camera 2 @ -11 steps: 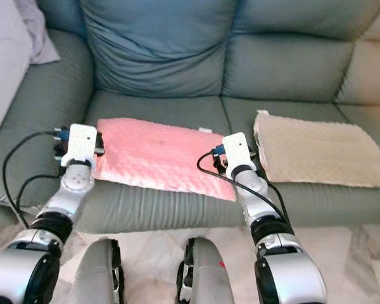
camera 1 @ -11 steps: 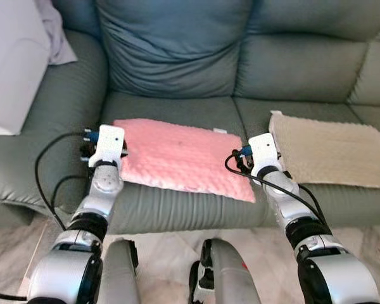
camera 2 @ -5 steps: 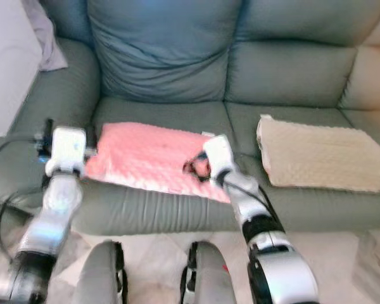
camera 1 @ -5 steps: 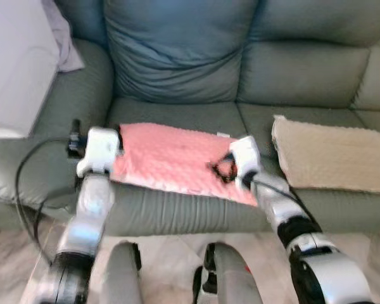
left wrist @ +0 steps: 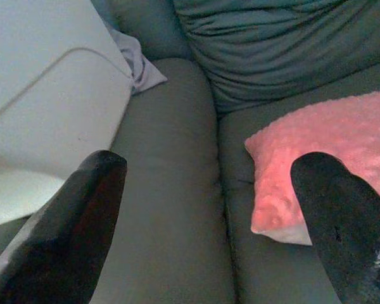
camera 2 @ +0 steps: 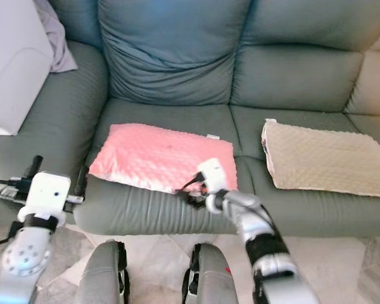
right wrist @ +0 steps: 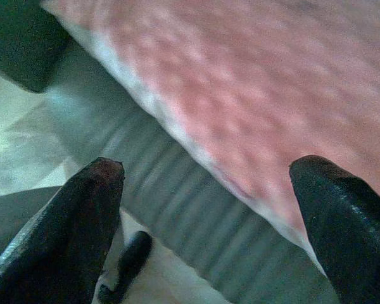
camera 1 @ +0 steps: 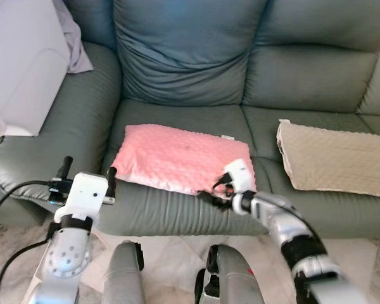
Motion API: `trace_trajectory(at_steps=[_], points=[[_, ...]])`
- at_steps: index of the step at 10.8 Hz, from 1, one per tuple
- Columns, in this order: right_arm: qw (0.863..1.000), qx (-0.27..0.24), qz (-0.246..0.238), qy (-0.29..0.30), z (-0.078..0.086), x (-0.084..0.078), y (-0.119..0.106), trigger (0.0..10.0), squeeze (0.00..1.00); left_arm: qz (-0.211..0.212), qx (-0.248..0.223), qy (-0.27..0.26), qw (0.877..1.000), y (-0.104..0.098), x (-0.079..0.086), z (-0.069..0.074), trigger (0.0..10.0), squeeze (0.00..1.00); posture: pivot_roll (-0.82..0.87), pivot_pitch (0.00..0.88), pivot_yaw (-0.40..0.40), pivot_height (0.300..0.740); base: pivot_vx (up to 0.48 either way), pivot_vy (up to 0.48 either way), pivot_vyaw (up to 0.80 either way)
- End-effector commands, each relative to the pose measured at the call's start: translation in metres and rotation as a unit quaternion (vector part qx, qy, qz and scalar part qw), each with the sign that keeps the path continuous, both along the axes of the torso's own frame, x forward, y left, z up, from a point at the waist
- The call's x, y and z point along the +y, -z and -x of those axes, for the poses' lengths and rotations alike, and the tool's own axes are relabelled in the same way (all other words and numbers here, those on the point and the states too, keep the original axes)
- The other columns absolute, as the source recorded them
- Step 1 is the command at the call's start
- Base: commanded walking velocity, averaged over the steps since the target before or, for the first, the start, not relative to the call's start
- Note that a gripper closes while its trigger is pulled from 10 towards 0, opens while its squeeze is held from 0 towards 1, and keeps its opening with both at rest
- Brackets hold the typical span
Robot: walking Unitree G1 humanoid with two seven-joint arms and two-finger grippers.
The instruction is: Move the pillow to the sofa
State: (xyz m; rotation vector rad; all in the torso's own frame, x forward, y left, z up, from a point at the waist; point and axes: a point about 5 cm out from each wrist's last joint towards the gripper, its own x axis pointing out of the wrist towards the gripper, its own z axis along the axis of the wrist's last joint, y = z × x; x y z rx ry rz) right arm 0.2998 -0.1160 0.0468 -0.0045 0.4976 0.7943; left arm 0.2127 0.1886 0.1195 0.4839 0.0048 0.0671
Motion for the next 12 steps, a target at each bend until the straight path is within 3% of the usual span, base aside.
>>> trace_trajectory(at_steps=[1, 3, 5, 8, 12], points=[[1.0, 0.012, -0.006, -0.023, 0.008, 0.003, 0.0, 10.0, 1.0, -0.004, 0.005, 0.001, 1.0, -0.004, 0.0, 0.001, 10.0, 0.0, 0.07, 0.112, -0.075, 0.656, 0.0, 0.0, 0.0], [0.998, 0.058, 0.01, -0.038, 0.035, -0.006, 0.011, 10.0, 1.0, 0.003, 0.018, 0.015, 1.0, -0.006, -0.008, -0.001, 10.0, 0.0, 0.06, 0.116, -0.067, 0.656, 0.0, 0.0, 0.0], [0.997, 0.07, 0.025, 0.008, 0.039, -0.024, 0.014, 10.0, 1.0, 0.003, 0.049, 0.044, 0.998, -0.003, -0.014, 0.006, 10.0, 0.0, 0.06, 0.118, -0.057, 0.656, 0.0, 0.0, 0.0], [0.993, 0.062, 0.06, 0.082, 0.034, -0.046, 0.019, 10.0, 1.0, -0.002, 0.079, 0.061, 0.995, 0.0, -0.009, 0.023, 10.0, 0.0, 0.07, 0.149, -0.044, 0.656, 0.0, 0.0, 0.0], [0.985, 0.07, 0.056, 0.145, 0.008, -0.061, 0.016, 10.0, 1.0, -0.011, 0.099, 0.079, 0.992, -0.009, -0.004, 0.031, 10.0, 0.0, 0.11, 0.208, -0.003, 0.656, 0.0, 0.0, 0.0]])
